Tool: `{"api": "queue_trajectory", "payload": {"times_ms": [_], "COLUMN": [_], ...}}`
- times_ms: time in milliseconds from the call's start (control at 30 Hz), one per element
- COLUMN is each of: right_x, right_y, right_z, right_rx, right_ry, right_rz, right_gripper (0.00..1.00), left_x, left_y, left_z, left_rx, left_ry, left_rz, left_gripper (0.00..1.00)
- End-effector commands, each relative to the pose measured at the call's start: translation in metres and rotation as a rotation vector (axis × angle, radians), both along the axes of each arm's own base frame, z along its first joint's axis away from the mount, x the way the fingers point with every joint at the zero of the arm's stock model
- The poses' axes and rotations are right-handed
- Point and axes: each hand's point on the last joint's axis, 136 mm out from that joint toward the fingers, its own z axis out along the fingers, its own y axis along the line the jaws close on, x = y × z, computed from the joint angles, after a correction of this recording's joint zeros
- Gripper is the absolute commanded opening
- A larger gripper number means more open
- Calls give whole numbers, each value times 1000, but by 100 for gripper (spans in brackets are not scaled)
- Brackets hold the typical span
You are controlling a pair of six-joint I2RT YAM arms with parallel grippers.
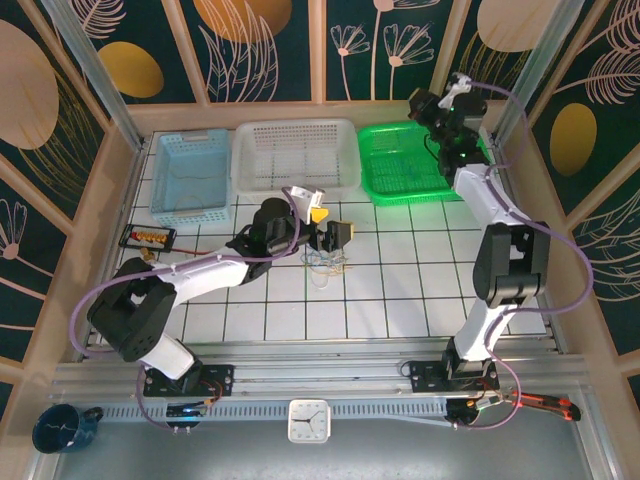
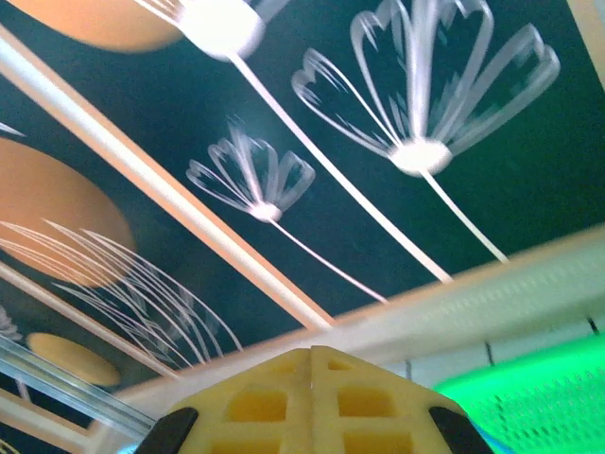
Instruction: Untangle the cables
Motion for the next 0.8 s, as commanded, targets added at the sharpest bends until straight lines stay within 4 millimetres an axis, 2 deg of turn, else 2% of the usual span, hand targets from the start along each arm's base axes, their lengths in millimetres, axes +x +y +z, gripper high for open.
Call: {"api": "queue_trajectory", "payload": {"times_ms": [0,33,67,100,167,233,300,433,500,633,767], "right_x": [16,21,27,32,37,34,27,12,0,-35,-85], "right_y": [-8,-9,-9,-12,-17,-26,-32,-33,-25,-5,25], "right_z": [-44,-56,-69,-82,-92,-87,-71,-40,-27,-20,-28], "right_rx": [-59,-71,-85,-98,-109,-111,-112,-99,-81,-57,-55], "right_ry": [43,74,112,160,206,205,174,129,113,102,117], "right_rz": [-27,-21,-15,-20,-29,-62,-93,-98,-72,-4,90], "right_gripper": [0,0,4,19,41,53,63,66,65,65,64], "left_x": [4,4,4,4,5,6,6,6,5,4,4], "left_y": [2,2,3,3,5,6,8,13,17,28,44], "left_z": [18,17,17,16,16,15,15,14,13,5,-5], "left_rx": [-14,-11,-7,-6,-1,4,3,4,5,17,20], "left_ry": [-21,-19,-15,-14,-8,-2,0,5,7,18,39], "left_rz": [20,20,24,28,37,50,55,79,98,144,219], "left_gripper": [99,99,99,99,99,99,99,99,99,99,99]}}
